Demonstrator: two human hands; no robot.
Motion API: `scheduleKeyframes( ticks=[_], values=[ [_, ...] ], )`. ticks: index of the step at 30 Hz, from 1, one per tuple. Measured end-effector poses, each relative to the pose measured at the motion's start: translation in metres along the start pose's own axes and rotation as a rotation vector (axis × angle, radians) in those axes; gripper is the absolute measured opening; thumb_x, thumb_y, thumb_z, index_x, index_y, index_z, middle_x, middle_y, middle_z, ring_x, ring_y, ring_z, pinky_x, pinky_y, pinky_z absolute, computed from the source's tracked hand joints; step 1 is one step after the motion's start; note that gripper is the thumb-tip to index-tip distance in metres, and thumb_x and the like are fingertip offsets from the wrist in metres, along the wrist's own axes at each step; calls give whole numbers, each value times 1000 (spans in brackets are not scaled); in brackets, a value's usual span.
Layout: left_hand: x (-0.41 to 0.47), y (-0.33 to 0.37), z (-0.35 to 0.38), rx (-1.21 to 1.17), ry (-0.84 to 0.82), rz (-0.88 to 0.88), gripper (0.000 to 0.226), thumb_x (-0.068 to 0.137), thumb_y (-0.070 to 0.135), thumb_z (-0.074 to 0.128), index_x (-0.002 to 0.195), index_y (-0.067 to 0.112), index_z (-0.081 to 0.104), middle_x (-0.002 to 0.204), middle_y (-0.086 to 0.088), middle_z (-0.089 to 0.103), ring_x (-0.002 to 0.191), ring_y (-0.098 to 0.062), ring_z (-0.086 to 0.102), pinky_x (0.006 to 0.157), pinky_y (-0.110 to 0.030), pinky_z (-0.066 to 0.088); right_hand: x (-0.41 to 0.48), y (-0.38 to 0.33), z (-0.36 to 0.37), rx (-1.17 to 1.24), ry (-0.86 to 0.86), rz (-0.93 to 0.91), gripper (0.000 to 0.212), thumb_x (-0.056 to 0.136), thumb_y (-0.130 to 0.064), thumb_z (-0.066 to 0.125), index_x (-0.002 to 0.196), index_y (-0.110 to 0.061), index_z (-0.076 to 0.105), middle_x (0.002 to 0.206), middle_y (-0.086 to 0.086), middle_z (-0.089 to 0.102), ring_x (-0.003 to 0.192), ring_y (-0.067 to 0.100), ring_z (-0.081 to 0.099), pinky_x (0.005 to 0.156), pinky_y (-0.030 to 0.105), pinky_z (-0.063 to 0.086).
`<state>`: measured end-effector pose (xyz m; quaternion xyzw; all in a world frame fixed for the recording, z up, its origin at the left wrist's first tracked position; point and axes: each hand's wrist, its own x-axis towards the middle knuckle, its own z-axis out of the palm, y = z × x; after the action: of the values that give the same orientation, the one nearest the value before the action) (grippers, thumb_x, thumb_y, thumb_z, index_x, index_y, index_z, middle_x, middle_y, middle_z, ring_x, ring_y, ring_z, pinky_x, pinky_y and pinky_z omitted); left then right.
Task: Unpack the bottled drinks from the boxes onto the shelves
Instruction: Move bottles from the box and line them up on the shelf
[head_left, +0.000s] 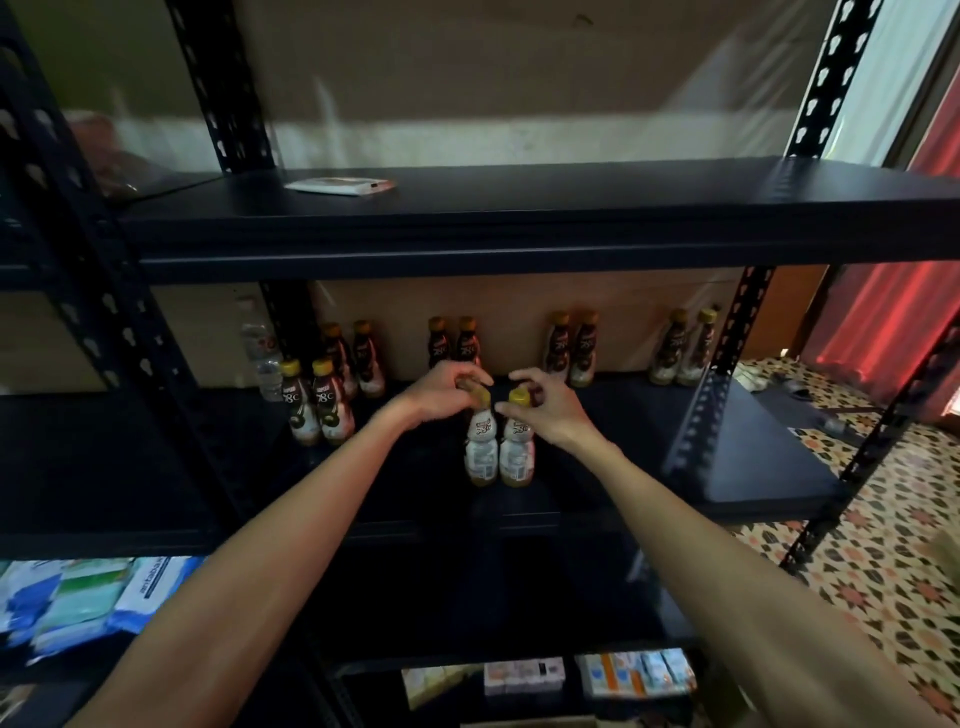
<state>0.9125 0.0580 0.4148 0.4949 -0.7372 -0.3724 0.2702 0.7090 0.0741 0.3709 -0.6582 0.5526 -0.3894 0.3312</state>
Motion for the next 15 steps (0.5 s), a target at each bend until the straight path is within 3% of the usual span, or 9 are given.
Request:
scheduleKeyframes(
  ticks=[3,6,10,12,14,15],
  values=[
    [6,11,-7,299,-94,23,28,89,3,68,114,17,72,113,-1,70,104,-11,64,93,-23,50,6,-15,-5,-189,-63,11,27,84,-21,82,107,-27,70,99,-3,66,93,14,64,74,21,47],
    [9,15,-4,447,-55,17,24,85,14,77,109,18,74,111,0,70,105,-15,64,95,-28,49,7,-19,-4,-249,-60,36,25,82,-14,83,101,-25,71,94,0,68,86,13,64,72,23,48],
    [7,18,1,521,24,-24,29,77,43,83,92,24,65,106,-2,65,94,-17,62,84,-34,53,5,-20,-2,-278,-41,50,28,82,-11,82,103,-26,70,106,8,68,89,16,67,69,22,52],
    [4,23,3,540,-12,-19,33,79,38,82,103,28,62,116,-1,63,103,-19,62,87,-35,52,5,-20,0,-280,-37,66,28,84,-9,79,103,-28,69,110,9,65,82,12,67,60,16,48],
    [4,29,2,594,-72,-9,42,84,19,78,123,23,63,124,1,60,112,-18,58,93,-33,50,5,-20,0,-264,-35,81,27,87,-5,76,102,-26,68,110,9,65,72,1,63,51,9,44],
    [4,31,1,619,-93,-5,40,85,12,74,123,22,65,125,-1,61,113,-19,59,95,-33,50,5,-20,1,-263,-31,85,27,87,-4,75,102,-25,67,110,8,65,71,-1,62,49,7,43]
  ],
)
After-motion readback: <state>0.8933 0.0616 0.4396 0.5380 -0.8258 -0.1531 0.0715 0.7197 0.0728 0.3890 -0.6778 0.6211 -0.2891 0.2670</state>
